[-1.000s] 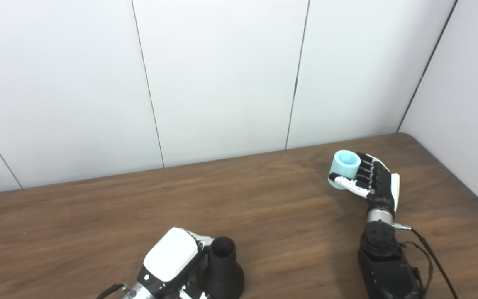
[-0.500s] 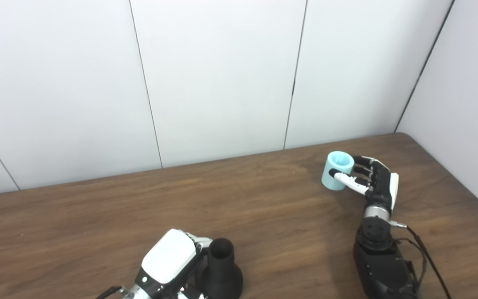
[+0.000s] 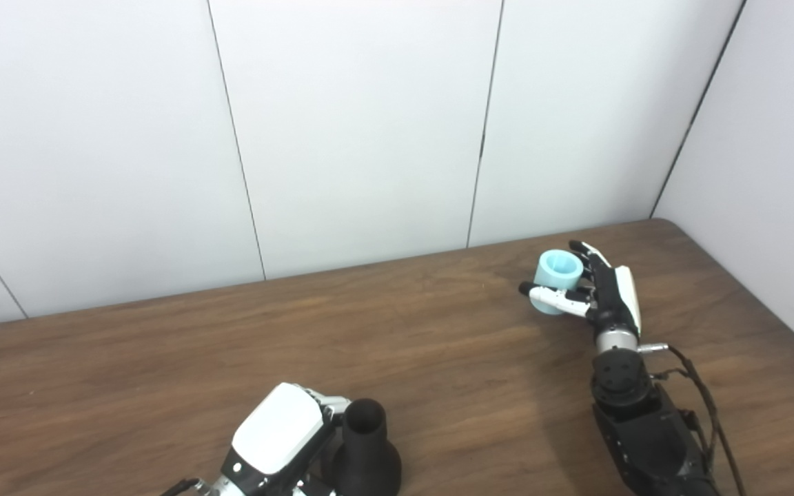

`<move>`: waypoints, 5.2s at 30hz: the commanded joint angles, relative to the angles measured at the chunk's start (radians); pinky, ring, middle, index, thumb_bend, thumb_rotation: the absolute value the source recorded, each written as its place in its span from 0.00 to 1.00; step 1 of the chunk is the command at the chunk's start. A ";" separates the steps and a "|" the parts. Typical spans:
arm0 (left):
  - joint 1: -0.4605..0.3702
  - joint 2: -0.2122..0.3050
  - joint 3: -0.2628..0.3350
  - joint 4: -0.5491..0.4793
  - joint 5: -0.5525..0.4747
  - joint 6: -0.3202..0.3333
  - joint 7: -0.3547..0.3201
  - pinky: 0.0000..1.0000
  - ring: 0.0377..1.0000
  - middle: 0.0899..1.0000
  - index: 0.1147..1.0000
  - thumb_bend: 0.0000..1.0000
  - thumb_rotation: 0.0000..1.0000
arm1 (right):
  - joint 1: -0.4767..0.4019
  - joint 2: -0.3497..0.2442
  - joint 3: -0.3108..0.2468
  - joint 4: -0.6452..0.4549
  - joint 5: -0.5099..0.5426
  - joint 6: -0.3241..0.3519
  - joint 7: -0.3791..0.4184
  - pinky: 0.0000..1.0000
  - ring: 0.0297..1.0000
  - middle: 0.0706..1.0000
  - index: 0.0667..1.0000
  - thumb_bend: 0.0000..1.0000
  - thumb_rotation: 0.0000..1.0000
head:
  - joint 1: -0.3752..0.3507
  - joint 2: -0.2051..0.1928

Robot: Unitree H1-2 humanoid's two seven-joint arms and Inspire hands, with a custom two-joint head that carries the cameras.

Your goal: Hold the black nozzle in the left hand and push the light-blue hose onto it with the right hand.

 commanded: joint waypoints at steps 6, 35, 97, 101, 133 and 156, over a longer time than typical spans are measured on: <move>0.027 0.012 -0.013 0.013 0.027 -0.012 0.000 0.13 0.15 0.42 0.41 0.53 0.00 | -0.019 -0.009 0.023 -0.029 -0.007 0.038 0.080 0.61 0.74 0.79 0.92 1.00 0.29 | 0.002 0.001; 0.023 0.023 0.000 -0.003 0.014 -0.014 -0.034 0.13 0.16 0.42 0.41 0.53 0.00 | -0.010 0.029 -0.022 -0.007 0.053 -0.119 0.076 0.40 0.43 0.44 0.45 0.52 0.00 | 0.004 0.002; 0.021 -0.042 -0.032 0.075 0.072 0.045 -0.006 0.10 0.12 0.42 0.41 0.53 0.00 | 0.199 0.177 0.210 -0.926 0.035 -0.112 0.433 0.22 0.33 0.45 0.52 0.51 0.00 | 0.213 0.112; 0.017 -0.040 -0.033 0.074 0.075 0.049 -0.006 0.10 0.12 0.42 0.41 0.53 0.00 | 0.233 0.181 0.217 -0.910 0.038 -0.143 0.433 0.25 0.35 0.46 0.51 0.51 0.00 | 0.217 0.115; 0.031 -0.032 -0.025 0.030 0.059 0.057 -0.040 0.10 0.12 0.42 0.41 0.53 0.00 | 0.290 0.203 0.273 -0.573 -0.199 -0.650 0.305 0.34 0.39 0.46 0.49 0.51 0.00 | 0.243 0.114; 0.043 -0.031 -0.028 0.031 0.065 0.056 -0.028 0.13 0.15 0.42 0.41 0.52 0.00 | 0.248 0.194 0.386 -0.477 -0.324 -0.712 0.075 0.33 0.39 0.46 0.48 0.52 0.00 | 0.250 0.110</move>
